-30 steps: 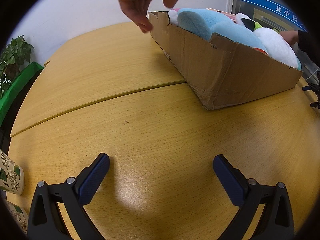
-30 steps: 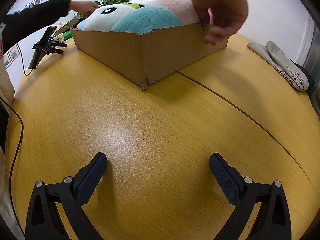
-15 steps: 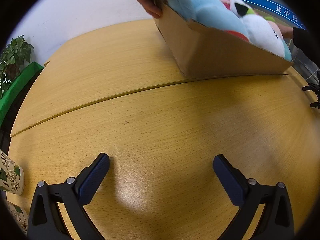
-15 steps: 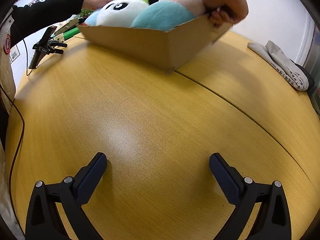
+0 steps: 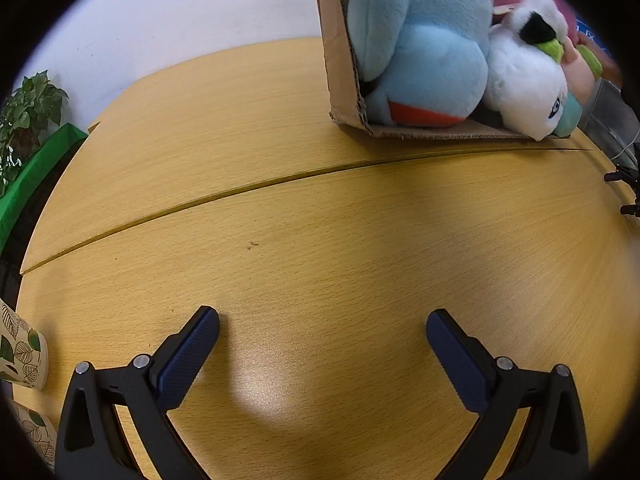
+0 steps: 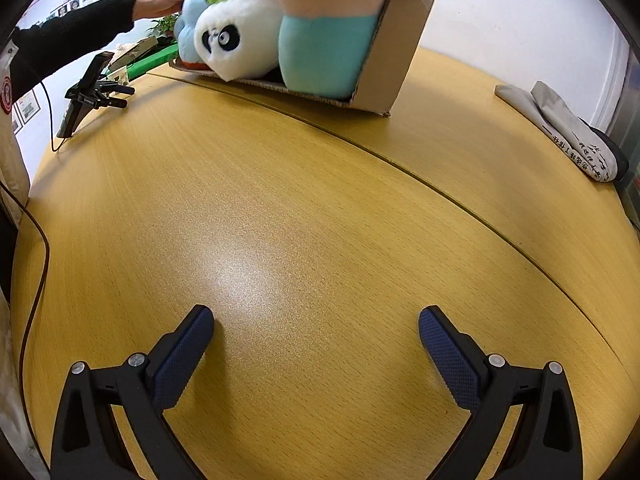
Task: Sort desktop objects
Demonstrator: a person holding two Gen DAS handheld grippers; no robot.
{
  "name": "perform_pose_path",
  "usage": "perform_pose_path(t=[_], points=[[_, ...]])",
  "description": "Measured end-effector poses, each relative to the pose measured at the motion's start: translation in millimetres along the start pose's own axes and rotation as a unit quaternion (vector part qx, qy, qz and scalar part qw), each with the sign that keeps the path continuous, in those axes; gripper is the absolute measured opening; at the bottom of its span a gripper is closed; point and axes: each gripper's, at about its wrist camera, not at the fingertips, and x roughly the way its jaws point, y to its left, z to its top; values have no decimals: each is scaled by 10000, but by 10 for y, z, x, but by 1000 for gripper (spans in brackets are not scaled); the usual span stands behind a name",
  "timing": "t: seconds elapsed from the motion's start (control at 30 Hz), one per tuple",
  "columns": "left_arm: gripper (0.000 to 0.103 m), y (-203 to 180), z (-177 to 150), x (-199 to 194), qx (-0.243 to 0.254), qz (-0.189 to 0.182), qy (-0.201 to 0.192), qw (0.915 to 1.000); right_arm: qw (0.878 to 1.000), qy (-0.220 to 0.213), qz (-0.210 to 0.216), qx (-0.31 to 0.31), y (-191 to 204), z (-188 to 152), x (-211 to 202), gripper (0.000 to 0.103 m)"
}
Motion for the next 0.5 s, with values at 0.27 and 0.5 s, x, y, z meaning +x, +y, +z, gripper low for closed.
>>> perform_pose_path(t=[0.27,0.5], points=[[103,-180,12,-55,10,12,2,10000,10000,1,0,4,10,7,1,103],[103,-108,11,-92,6,15,3,10000,10000,0,-6,7,18,7,1,103]])
